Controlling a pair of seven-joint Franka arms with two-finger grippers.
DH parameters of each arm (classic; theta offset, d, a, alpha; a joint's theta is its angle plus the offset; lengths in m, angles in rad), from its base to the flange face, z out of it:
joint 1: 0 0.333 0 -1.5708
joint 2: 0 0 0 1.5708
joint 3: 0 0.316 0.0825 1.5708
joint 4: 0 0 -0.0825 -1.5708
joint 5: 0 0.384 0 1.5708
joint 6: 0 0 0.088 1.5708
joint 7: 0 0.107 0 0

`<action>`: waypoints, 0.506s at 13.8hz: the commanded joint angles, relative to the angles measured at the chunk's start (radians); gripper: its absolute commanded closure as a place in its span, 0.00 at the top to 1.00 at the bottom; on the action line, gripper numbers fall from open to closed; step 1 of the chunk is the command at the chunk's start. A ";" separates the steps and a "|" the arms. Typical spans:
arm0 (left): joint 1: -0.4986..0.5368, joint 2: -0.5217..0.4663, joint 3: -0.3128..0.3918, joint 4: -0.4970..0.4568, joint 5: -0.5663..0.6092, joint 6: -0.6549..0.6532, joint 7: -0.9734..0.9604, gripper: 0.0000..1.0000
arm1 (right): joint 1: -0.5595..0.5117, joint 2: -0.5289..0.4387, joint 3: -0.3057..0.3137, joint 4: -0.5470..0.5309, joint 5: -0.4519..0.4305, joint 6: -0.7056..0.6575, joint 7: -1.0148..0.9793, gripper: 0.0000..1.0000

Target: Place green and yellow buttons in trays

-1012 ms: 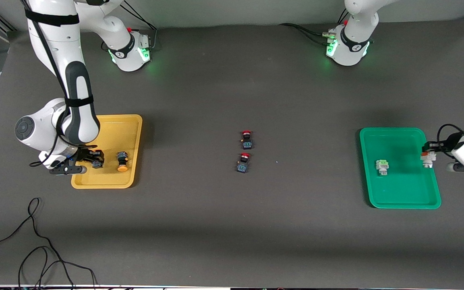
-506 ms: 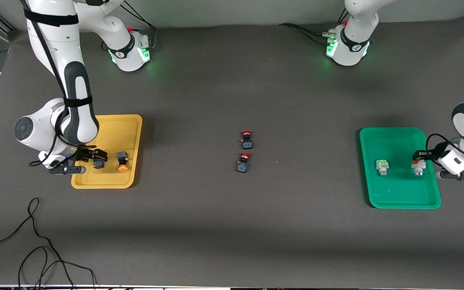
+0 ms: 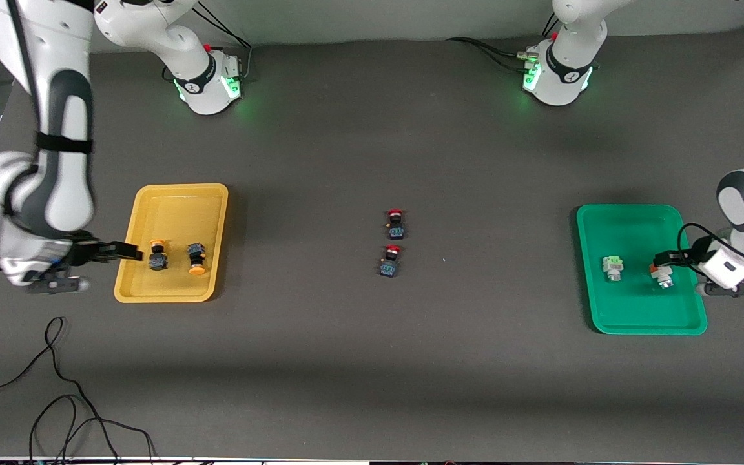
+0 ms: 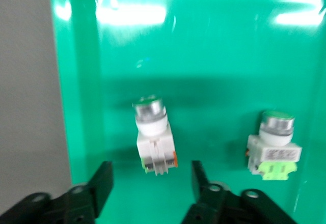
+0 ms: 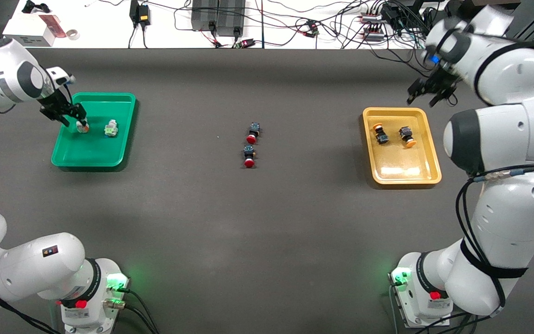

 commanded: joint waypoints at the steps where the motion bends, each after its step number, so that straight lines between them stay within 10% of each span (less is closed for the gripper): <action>1: -0.036 -0.101 0.006 0.070 0.014 -0.176 -0.010 0.99 | 0.008 -0.005 -0.043 0.147 -0.036 -0.177 0.098 1.00; 7: -0.073 -0.238 0.004 0.269 0.037 -0.554 -0.004 0.99 | 0.008 -0.026 -0.135 0.562 -0.142 -0.625 0.250 0.99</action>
